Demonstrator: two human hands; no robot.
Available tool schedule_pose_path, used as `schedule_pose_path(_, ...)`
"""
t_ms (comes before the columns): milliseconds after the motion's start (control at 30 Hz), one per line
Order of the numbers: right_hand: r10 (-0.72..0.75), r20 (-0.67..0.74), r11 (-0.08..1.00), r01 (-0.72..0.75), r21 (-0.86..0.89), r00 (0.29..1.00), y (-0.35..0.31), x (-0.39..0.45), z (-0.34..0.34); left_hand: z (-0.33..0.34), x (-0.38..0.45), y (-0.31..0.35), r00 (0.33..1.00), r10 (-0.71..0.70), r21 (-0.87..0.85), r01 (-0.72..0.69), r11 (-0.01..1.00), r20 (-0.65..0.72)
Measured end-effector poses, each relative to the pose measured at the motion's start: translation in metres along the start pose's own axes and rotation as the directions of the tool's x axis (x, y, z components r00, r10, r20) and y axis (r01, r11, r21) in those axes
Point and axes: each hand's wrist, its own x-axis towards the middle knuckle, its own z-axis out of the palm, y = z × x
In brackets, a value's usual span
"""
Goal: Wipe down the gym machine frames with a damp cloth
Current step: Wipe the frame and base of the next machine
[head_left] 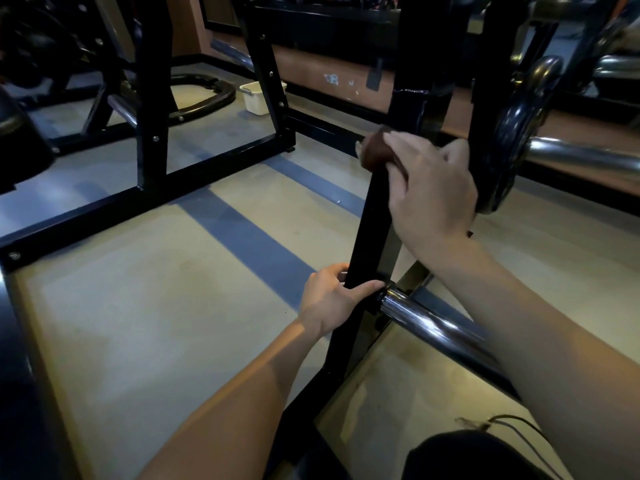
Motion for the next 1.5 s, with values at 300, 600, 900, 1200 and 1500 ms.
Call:
schedule_pose_path(300,0.012,0.038,1.000,-0.012,0.006,0.999,0.010,-0.008,0.000,0.002,-0.003,0.001,1.000,0.012,0.010,-0.012,1.000,-0.015)
schedule_pose_path(600,-0.035,0.054,0.999,0.033,0.037,0.998,-0.005,-0.012,0.002,0.003,0.002,-0.003,1.000,-0.026,-0.009,0.026,1.000,0.007)
schedule_pose_path(900,-0.070,0.085,0.997,0.068,0.026,0.994,-0.007,0.003,0.008,0.001,0.000,-0.001,0.999,-0.029,-0.023,0.029,0.999,0.021)
schedule_pose_path(1200,-0.001,-0.032,0.997,0.003,0.078,0.999,-0.020,0.032,0.009,-0.002,-0.005,0.004,0.998,-0.040,-0.040,0.042,0.998,0.037)
schedule_pose_path(1500,0.018,-0.166,0.997,-0.005,0.080,0.986,0.003,0.035,-0.011,-0.005,-0.007,0.008,0.997,-0.048,-0.043,0.051,0.998,0.066)
